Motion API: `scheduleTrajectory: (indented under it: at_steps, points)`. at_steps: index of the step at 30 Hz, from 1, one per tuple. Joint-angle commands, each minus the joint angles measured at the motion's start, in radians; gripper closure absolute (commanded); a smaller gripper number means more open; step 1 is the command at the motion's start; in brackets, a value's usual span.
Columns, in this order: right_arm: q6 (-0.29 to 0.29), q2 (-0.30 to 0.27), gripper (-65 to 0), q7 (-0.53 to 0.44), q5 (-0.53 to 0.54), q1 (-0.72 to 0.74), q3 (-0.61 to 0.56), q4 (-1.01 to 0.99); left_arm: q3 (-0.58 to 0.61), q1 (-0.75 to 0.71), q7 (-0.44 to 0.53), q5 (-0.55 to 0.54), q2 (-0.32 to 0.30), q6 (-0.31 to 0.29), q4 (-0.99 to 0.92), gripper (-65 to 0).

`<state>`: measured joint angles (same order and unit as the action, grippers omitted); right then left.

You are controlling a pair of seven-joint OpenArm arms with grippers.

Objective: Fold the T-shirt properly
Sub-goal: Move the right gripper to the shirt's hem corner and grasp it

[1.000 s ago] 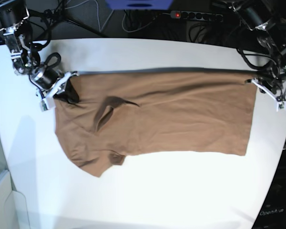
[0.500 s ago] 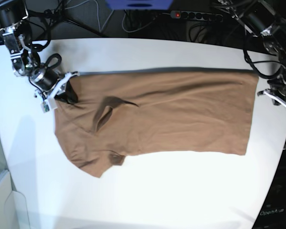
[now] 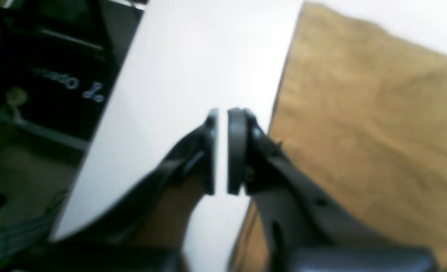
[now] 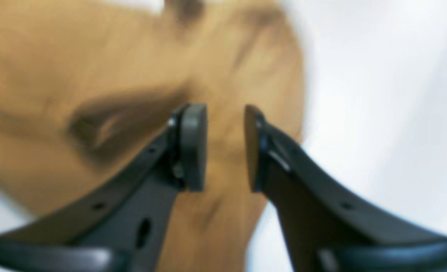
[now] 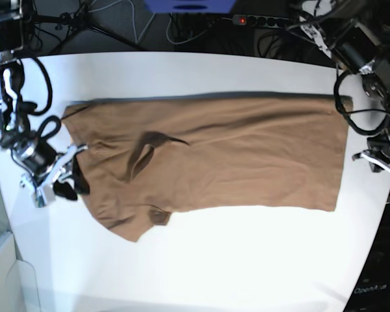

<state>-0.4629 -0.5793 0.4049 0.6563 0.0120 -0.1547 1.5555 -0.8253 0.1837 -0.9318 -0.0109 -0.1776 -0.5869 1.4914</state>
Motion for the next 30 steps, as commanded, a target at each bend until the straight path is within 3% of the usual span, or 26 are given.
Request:
scheduleTrajectory:
  at_steps: [1, 5, 8, 12, 17, 23, 27, 30]
  points:
    - [-0.041, -0.014, -22.1, 0.015, 0.007, 0.070, 0.010, -0.023, 0.021, 0.032, 0.018, -0.010, -0.012, 0.002, -0.013, -11.0]
    - [-0.118, 0.015, -22.5, 0.124, 0.003, 0.314, 0.004, -0.234, 0.056, 0.073, 0.026, -0.010, -0.012, 0.006, -0.068, -17.9]
    - [-0.235, 0.054, -22.5, 0.111, -0.086, 0.498, -0.053, -0.479, 0.057, 0.090, 0.017, -0.010, -0.007, 0.008, -0.074, -18.0]
    - [-0.235, 0.146, -22.5, 0.021, -0.290, 0.662, -0.089, -0.769, 0.057, 0.086, 0.017, -0.010, -0.004, 0.008, -0.074, -18.0]
    - [-0.235, 0.246, -22.6, -0.137, -0.468, 0.756, -0.084, -1.005, 0.054, 0.081, 0.015, -0.008, -0.010, 0.008, -0.076, -18.0]
    - [-0.235, 0.282, -23.5, -0.263, -0.504, 0.797, -0.084, -1.137, 0.053, 0.052, 0.015, -0.008, -0.012, 0.008, -0.074, -18.0]
    - [-0.235, 0.282, -34.0, -0.312, -0.505, 0.797, -0.087, -1.148, 0.054, 0.020, 0.015, -0.008, -0.006, 0.008, -0.068, -18.0]
    - [-0.235, 0.279, -36.7, -0.329, -0.505, 0.794, -0.089, -1.148, 0.056, 0.000, 0.017, -0.008, -0.003, 0.008, -0.067, -18.0]
